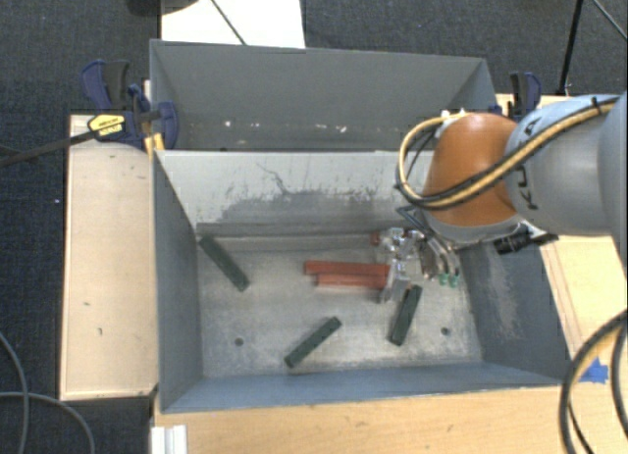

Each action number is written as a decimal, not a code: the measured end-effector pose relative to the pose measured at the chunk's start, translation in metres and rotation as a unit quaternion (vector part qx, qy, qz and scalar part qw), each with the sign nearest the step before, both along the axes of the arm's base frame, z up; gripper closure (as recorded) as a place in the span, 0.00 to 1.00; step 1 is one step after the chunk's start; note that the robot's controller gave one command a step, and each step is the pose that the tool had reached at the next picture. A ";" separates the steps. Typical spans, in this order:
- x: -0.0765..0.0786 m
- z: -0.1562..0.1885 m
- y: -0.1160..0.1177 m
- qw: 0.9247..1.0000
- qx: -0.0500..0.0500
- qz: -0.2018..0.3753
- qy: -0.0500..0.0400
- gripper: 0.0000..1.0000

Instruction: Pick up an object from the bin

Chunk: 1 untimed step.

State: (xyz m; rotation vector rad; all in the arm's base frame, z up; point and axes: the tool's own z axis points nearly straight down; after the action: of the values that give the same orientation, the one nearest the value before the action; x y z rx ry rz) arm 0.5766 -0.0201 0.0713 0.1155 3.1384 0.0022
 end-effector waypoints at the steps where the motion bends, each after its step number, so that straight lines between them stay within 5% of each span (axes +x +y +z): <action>1: 0.000 0.000 -0.017 1.000 0.000 -0.001 -0.001 1.00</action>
Offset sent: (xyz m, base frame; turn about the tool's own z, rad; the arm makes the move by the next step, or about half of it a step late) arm -0.0448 0.0437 0.2654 -0.4467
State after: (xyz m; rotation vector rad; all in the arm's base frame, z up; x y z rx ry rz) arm 0.5767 -0.0373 0.0712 0.1192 3.1364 0.0017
